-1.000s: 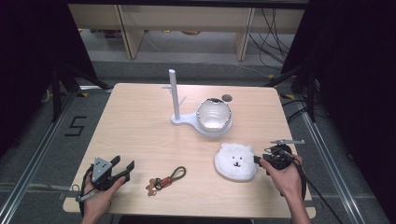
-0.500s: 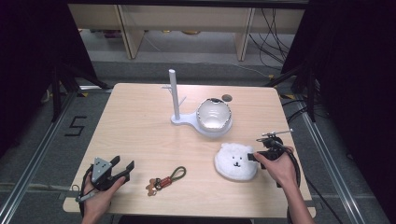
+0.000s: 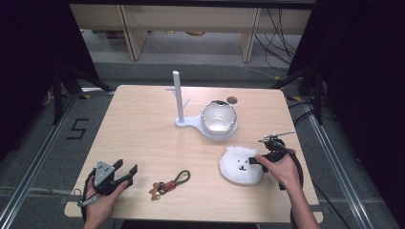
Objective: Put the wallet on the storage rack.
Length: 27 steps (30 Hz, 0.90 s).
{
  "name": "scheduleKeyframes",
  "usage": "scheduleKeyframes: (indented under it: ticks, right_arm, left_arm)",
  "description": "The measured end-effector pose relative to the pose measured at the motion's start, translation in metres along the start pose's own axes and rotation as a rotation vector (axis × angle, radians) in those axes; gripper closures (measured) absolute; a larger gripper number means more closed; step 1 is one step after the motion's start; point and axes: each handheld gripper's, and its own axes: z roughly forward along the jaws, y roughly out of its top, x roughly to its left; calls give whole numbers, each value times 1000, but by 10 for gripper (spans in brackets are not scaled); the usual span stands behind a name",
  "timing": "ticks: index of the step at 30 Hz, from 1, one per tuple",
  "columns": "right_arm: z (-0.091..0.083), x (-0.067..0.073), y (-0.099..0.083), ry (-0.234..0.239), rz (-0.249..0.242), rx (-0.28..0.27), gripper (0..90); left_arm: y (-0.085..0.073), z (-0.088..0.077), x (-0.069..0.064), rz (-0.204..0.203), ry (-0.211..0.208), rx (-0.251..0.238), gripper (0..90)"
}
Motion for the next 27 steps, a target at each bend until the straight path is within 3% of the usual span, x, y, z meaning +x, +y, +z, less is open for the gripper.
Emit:
scheduleKeyframes:
  ticks: [1, 2, 12, 13, 15, 16, 18, 19, 24, 25, 26, 27]
  right_arm:
    - [1, 0, 0, 4, 18, 13, 378]
    - [4, -2, 0, -3, 2, 9, 375]
    - [10, -4, 3, -3, 13, 24, 357]
    - [12, -6, 5, 7, -19, 9, 354]
    - [11, 0, 7, 18, 43, 51, 348]
    - [13, -4, 8, -7, 2, 45, 345]
    - [15, -5, 10, 8, -33, 50, 333]
    - [15, -2, 11, -7, -5, 63, 324]
    - [17, -3, 10, -20, -7, 84, 306]
    - [17, 4, 8, -12, 90, 101, 309]
    - [19, -2, 7, -28, 24, 95, 309]
    - [19, -2, 7, -21, 14, 86, 316]
  left_arm:
    - [0, 0, 0, 0, 0, 0, 365]
    - [0, 0, 0, -2, 0, 0, 365]
    - [0, -1, 0, 2, 7, 12, 366]
    - [0, -1, 0, 1, 7, 11, 365]
    - [0, -1, -1, 3, 6, 12, 366]
    - [0, -1, -1, 3, 6, 12, 366]
    - [0, -1, 0, 4, 5, 12, 365]
    - [0, -1, 0, 0, 6, 12, 365]
    - [0, 0, 0, -2, 0, -1, 365]
    - [0, 0, 0, 0, -1, -1, 365]
    - [0, 0, 0, -1, 0, -1, 365]
    - [0, 0, 0, -3, 0, -1, 365]
